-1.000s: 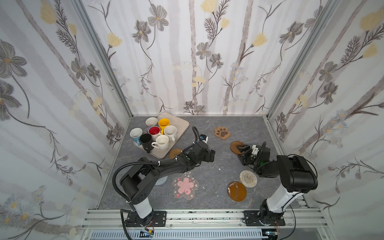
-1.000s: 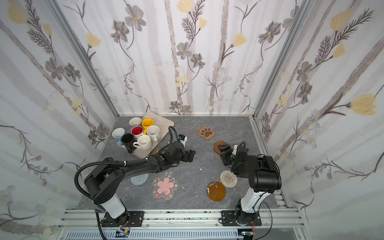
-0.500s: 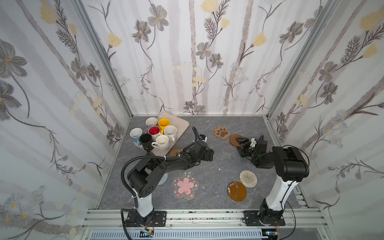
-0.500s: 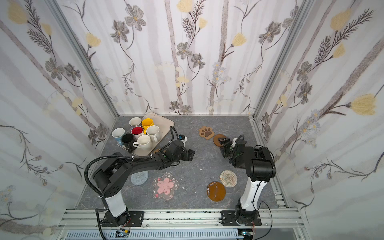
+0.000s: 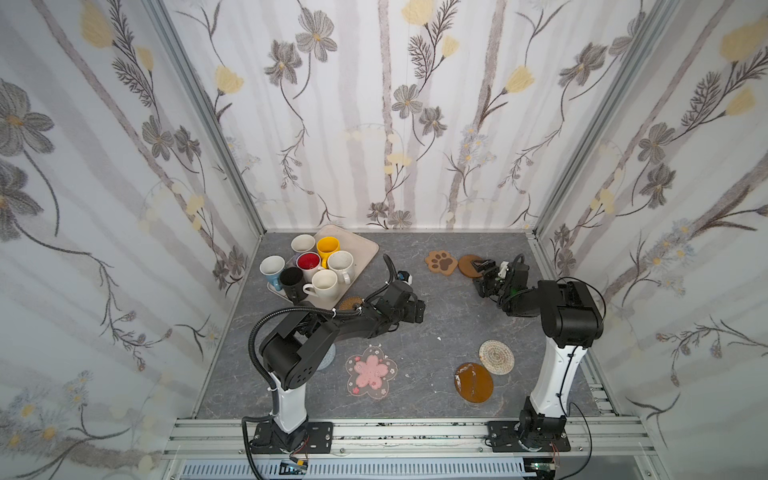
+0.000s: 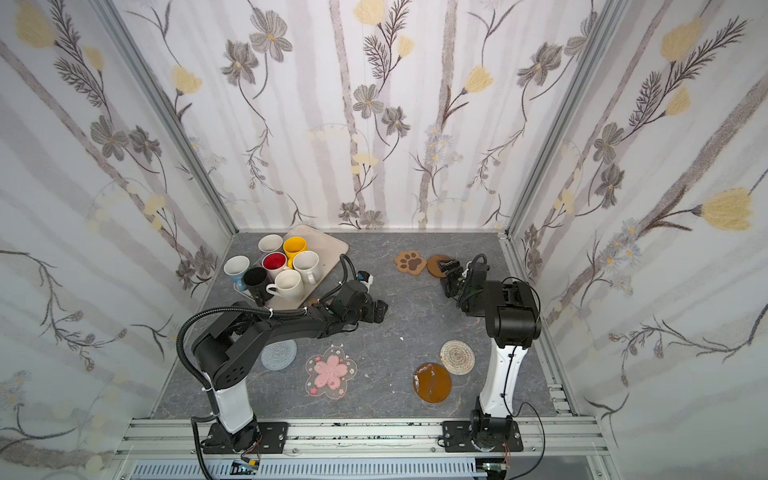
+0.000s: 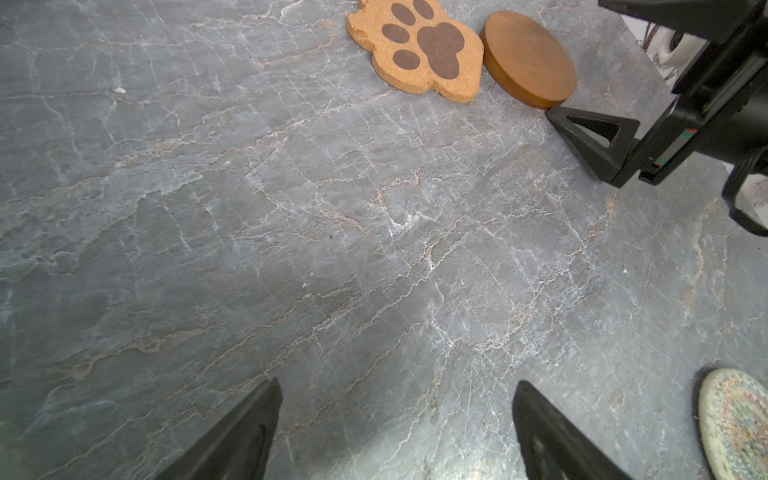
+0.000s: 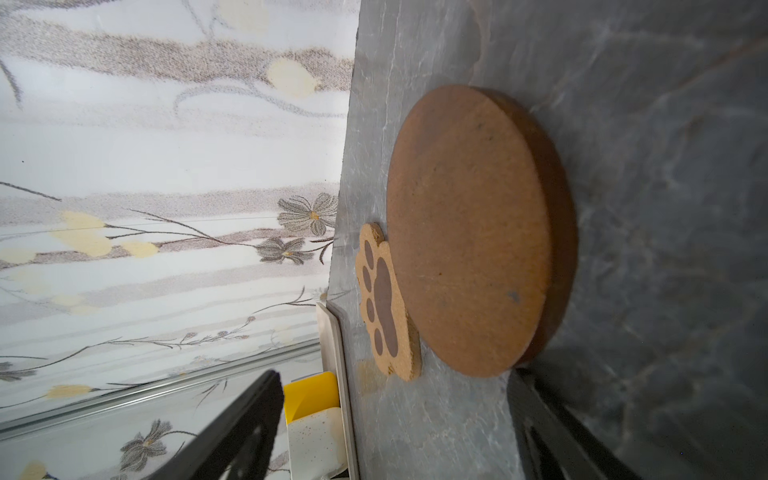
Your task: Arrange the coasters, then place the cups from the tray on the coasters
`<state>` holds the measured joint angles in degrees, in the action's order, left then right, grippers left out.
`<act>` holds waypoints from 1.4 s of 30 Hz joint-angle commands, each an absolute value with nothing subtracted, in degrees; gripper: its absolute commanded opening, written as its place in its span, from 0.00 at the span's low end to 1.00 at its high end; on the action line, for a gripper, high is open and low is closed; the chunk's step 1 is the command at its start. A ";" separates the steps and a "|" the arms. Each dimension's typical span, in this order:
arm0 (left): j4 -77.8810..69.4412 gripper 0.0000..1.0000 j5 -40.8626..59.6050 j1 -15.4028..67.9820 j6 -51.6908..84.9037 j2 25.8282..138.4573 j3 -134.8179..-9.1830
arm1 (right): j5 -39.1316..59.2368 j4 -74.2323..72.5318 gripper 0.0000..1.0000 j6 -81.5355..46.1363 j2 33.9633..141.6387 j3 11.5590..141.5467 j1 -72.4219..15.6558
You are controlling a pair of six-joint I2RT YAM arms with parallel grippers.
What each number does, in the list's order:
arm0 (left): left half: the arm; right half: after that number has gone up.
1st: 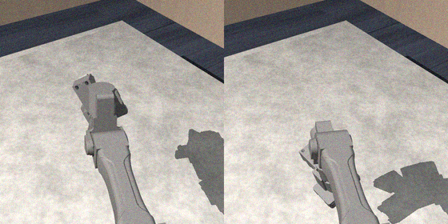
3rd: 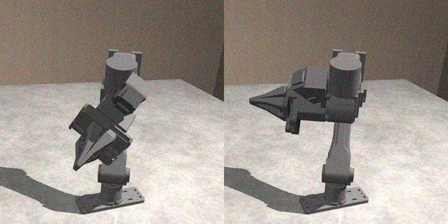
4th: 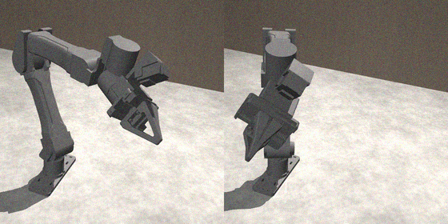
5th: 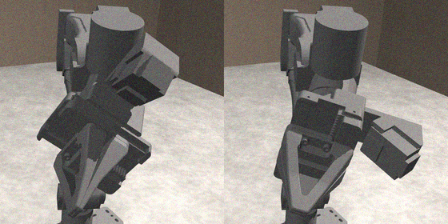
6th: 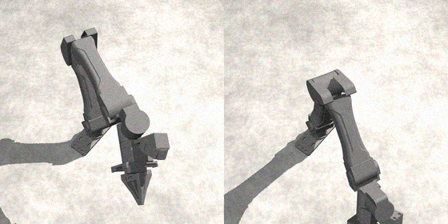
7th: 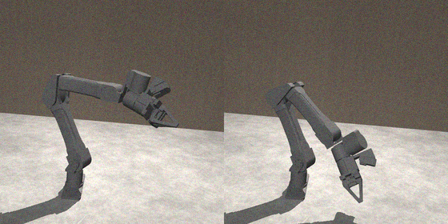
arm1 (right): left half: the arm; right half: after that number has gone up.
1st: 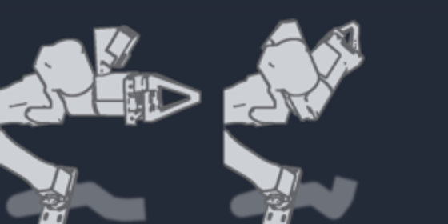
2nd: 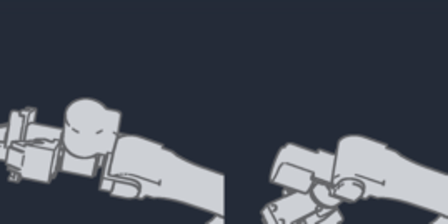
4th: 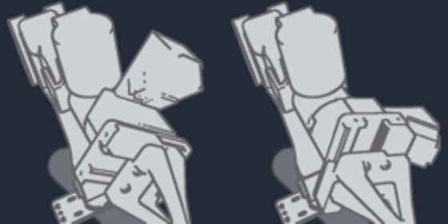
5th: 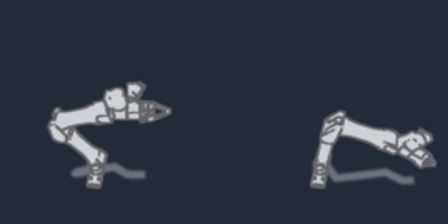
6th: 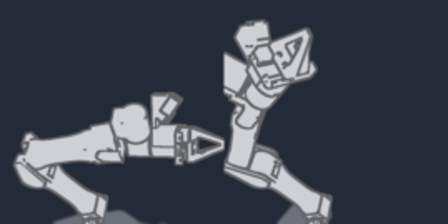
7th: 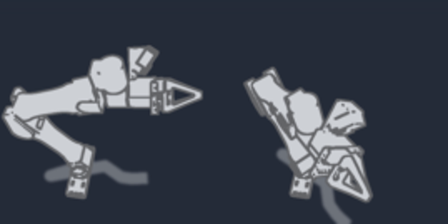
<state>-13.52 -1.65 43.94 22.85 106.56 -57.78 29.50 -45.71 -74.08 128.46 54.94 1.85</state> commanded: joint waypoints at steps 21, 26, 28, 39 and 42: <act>-13.37 0.92 -4.46 46.04 23.11 95.20 -48.18 | 25.08 -22.98 0.95 -54.96 104.38 47.11 1.49; -13.42 0.93 -5.89 47.75 22.95 91.61 -45.40 | 22.25 -9.57 0.97 -46.62 90.93 42.23 1.17; -13.42 0.94 -6.42 47.99 23.15 90.05 -43.64 | 19.90 -3.38 0.98 -43.19 84.27 40.41 0.33; -13.31 0.95 -5.66 48.52 25.02 84.56 -37.55 | 18.71 10.23 0.96 -39.46 64.83 29.78 -0.47; -13.32 0.95 -6.66 48.47 25.50 82.72 -35.53 | 18.93 12.33 0.97 -39.56 63.08 28.30 -1.46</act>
